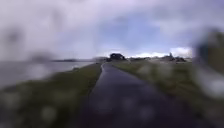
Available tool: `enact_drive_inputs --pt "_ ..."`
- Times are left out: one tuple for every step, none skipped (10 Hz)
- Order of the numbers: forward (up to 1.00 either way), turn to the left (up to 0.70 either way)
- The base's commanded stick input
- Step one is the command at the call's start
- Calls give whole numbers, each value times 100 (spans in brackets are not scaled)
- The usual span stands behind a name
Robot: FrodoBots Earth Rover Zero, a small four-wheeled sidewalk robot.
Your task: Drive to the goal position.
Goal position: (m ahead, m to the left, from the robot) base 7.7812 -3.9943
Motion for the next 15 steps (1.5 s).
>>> enact_drive_inputs --pt "70 0" --pt "70 0" --pt "70 0" --pt "70 0" --pt "70 0" --pt "70 0" --pt "70 0" --pt "70 0" --pt "70 -13" --pt "70 -29" --pt "70 -35" --pt "70 -35" --pt "70 -28" --pt "70 -11" --pt "70 0"
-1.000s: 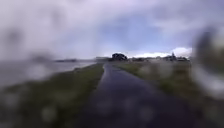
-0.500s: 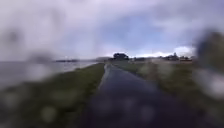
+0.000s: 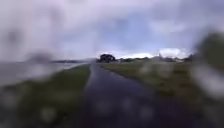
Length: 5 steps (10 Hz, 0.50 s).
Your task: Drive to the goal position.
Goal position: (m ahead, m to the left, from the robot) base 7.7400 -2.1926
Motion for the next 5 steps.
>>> enact_drive_inputs --pt "70 0" --pt "70 0" --pt "70 0" --pt "70 0" --pt "70 0"
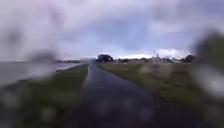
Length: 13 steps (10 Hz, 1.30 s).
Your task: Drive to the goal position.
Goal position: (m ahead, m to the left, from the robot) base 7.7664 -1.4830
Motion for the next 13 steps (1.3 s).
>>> enact_drive_inputs --pt "70 0" --pt "70 0" --pt "70 0" --pt "70 0" --pt "70 0" --pt "70 0" --pt "70 0" --pt "70 8" --pt "70 25" --pt "70 3" --pt "70 2" --pt "70 0" --pt "70 0"
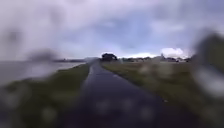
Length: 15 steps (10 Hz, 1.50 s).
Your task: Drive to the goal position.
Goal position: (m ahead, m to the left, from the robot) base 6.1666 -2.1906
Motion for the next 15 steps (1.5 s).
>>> enact_drive_inputs --pt "70 0" --pt "70 0" --pt "70 0" --pt "70 0" --pt "70 0" --pt "70 0" --pt "70 0" --pt "70 0" --pt "70 0" --pt "70 0" --pt "70 0" --pt "70 0" --pt "70 0" --pt "70 0" --pt "70 0"
